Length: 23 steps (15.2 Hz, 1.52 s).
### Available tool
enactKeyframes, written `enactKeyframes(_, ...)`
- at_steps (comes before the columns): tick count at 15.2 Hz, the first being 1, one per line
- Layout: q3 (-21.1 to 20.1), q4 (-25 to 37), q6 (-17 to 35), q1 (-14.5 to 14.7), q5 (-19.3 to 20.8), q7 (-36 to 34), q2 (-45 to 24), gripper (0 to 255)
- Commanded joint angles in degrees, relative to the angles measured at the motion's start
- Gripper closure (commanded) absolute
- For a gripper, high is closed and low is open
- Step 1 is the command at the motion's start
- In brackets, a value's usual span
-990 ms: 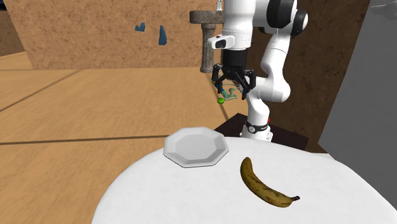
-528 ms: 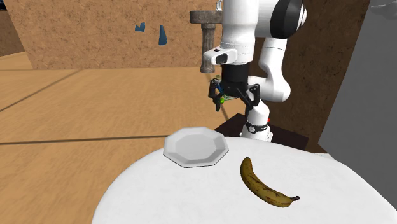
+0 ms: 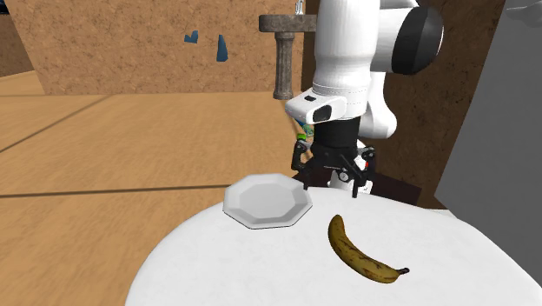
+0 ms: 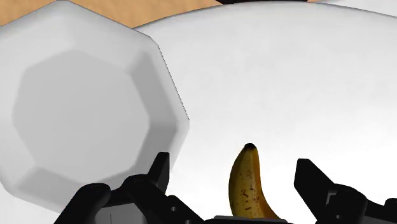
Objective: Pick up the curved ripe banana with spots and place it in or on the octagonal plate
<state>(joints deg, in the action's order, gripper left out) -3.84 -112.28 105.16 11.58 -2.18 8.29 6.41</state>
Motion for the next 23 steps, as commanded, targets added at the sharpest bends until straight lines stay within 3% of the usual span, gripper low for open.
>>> enactKeyframes(1,-0.7,2.9,0.8,0.7,-0.1,1.0,-3.5,0)
enactKeyframes(4,-1.8,8.1,1.1,1.8,-0.1,1.9,-8.8,0)
enactKeyframes(12,-1.9,3.2,6.8,2.0,-0.1,1.9,-9.6,0)
enactKeyframes(19,-1.9,3.3,6.8,2.0,0.0,1.9,-9.7,0)
enactKeyframes(20,-1.9,3.3,6.8,2.0,0.0,1.9,-9.7,255)
enactKeyframes(23,-1.9,3.3,6.8,2.0,0.0,1.9,-9.7,255)
